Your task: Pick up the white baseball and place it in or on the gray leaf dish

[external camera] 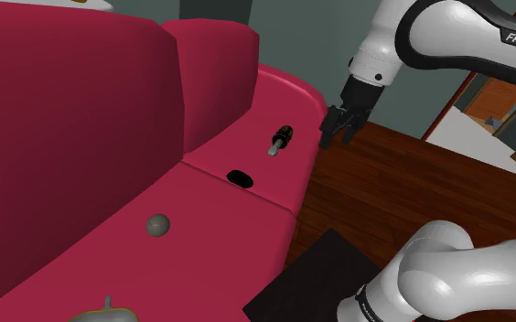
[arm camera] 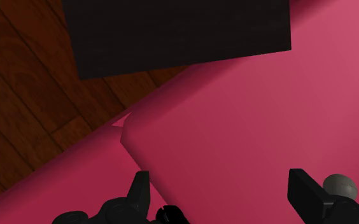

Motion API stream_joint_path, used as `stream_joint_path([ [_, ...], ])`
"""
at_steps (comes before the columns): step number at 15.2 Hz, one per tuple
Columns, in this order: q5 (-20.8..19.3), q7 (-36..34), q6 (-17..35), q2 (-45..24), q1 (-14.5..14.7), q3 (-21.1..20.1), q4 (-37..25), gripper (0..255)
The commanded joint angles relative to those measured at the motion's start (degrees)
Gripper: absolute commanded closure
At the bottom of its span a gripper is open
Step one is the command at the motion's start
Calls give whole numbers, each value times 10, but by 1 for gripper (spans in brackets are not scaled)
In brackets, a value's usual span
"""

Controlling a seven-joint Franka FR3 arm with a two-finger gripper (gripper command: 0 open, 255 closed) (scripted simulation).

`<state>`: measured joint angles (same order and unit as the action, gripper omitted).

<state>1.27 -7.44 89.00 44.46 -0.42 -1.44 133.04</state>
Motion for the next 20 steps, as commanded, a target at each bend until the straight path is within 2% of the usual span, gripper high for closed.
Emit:
stream_joint_path([
  [1, 0, 0, 0, 0, 0, 0, 0, 0],
  [12, 22, -87, 157, -157, 26, -98, 10, 0],
  [20, -5, -163, 251, -313, 34, -164, -38, 0],
])
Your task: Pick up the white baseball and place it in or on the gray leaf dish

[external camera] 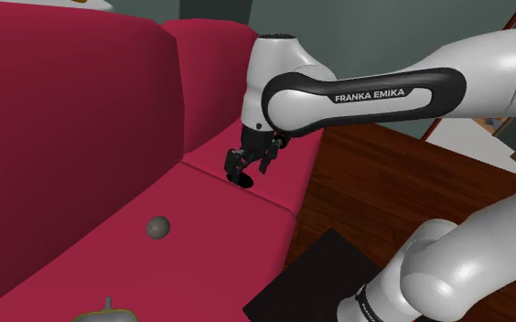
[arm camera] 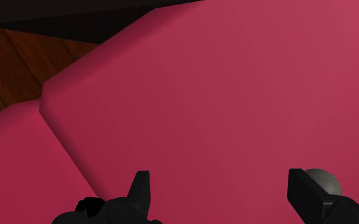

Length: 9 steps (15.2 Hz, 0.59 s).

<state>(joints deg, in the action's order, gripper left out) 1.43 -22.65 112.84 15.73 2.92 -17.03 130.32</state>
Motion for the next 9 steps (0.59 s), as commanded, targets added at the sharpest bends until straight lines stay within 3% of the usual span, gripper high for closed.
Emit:
stream_joint_path([
  [1, -14, -22, 22, -47, 1, -15, -20, 0],
  [9, -97, -117, 72, -228, 24, -51, -121, 0],
])
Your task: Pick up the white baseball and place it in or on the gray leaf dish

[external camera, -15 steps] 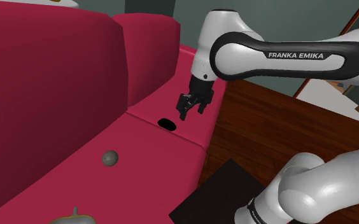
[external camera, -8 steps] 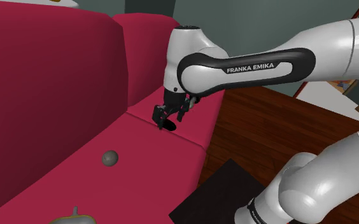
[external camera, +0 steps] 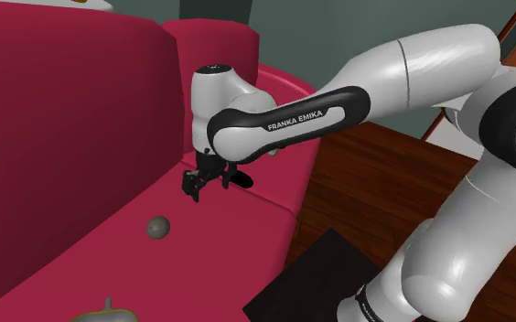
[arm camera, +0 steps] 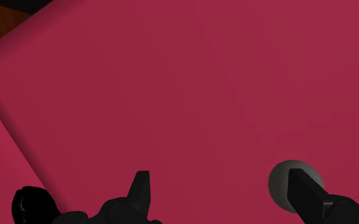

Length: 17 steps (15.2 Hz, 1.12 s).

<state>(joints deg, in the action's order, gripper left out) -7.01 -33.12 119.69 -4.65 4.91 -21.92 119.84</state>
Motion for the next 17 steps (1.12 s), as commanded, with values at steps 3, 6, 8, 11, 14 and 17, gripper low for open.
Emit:
stream_joint_path([
  [3, -48, -45, 9, -95, 23, -4, -67, 0],
  [6, -80, -72, 8, -166, 46, 1, -124, 0],
  [8, -99, -86, 4, -213, 64, 6, -167, 0],
  [11, -122, -102, -6, -284, 92, 16, -238, 0],
  [14, -139, -110, -22, -354, 119, 26, -314, 0],
  [17, -144, -113, -5, -364, 119, 30, -307, 0],
])
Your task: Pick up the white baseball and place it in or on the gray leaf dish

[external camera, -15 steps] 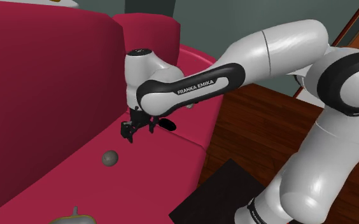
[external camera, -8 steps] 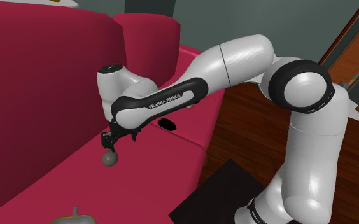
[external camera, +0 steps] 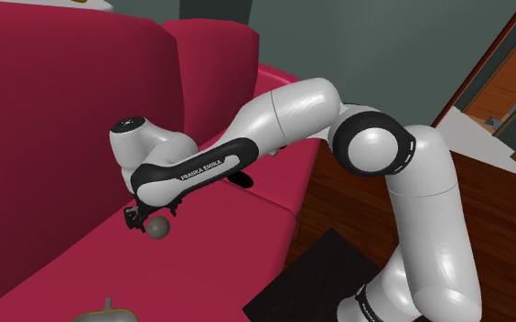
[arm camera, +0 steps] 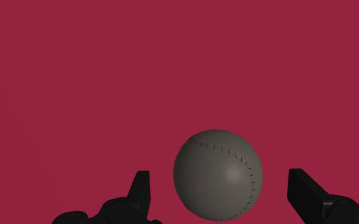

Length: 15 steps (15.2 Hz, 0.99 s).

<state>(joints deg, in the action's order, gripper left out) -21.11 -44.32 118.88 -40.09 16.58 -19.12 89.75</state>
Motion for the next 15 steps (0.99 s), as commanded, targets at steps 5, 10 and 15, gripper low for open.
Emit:
stream_joint_path([
  [5, -10, -6, 29, -26, 2, 8, 4, 0],
  [10, -10, -6, 29, -26, 2, 8, 3, 0],
  [15, -10, -6, 29, -26, 2, 8, 3, 255],
])
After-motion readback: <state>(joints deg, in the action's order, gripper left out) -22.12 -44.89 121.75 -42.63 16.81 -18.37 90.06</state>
